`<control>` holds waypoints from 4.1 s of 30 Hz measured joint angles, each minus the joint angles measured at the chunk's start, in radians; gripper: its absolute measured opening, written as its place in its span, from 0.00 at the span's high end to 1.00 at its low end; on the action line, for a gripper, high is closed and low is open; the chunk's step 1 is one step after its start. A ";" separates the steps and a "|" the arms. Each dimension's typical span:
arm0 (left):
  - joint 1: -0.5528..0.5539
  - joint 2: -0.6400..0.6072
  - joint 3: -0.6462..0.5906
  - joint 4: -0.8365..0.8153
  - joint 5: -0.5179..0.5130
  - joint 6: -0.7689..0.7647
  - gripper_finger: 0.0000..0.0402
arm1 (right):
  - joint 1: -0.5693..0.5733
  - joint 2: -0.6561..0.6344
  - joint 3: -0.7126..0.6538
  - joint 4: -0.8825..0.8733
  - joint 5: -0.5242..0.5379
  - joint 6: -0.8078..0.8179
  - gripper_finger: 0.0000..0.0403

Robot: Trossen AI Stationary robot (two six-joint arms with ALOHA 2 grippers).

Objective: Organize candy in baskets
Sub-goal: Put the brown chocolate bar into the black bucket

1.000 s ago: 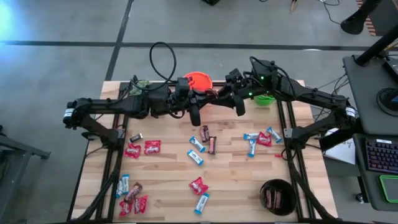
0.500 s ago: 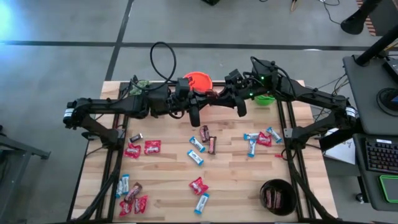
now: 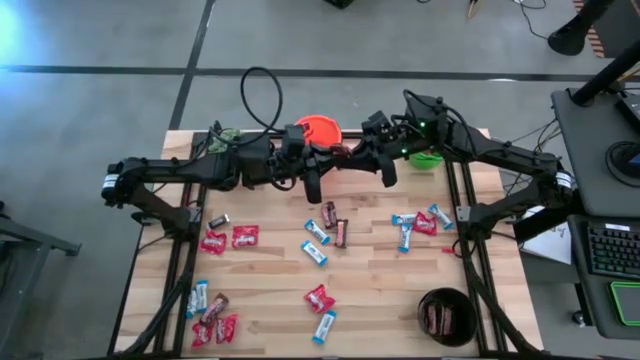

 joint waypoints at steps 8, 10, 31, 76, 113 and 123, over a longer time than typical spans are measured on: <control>0.002 -0.002 0.000 -0.006 0.039 0.019 0.90 | 0.001 0.000 0.009 -0.024 -0.003 -0.008 0.92; 0.003 -0.002 0.000 -0.008 0.041 0.019 0.88 | 0.000 0.000 0.009 -0.031 -0.002 -0.010 0.92; 0.003 -0.061 0.000 -0.145 0.154 0.044 0.67 | -0.001 -0.074 0.010 -0.240 0.016 -0.008 0.93; 0.003 -0.224 0.000 -0.707 0.147 0.214 0.66 | 0.460 -0.283 0.010 -0.925 0.336 0.615 0.93; 0.003 -0.259 0.000 -0.966 0.148 0.360 0.66 | 1.215 0.008 0.010 -0.959 0.480 1.578 0.93; 0.003 -0.259 0.000 -0.966 0.149 0.359 0.66 | 1.324 0.043 0.009 -0.962 0.392 1.734 0.93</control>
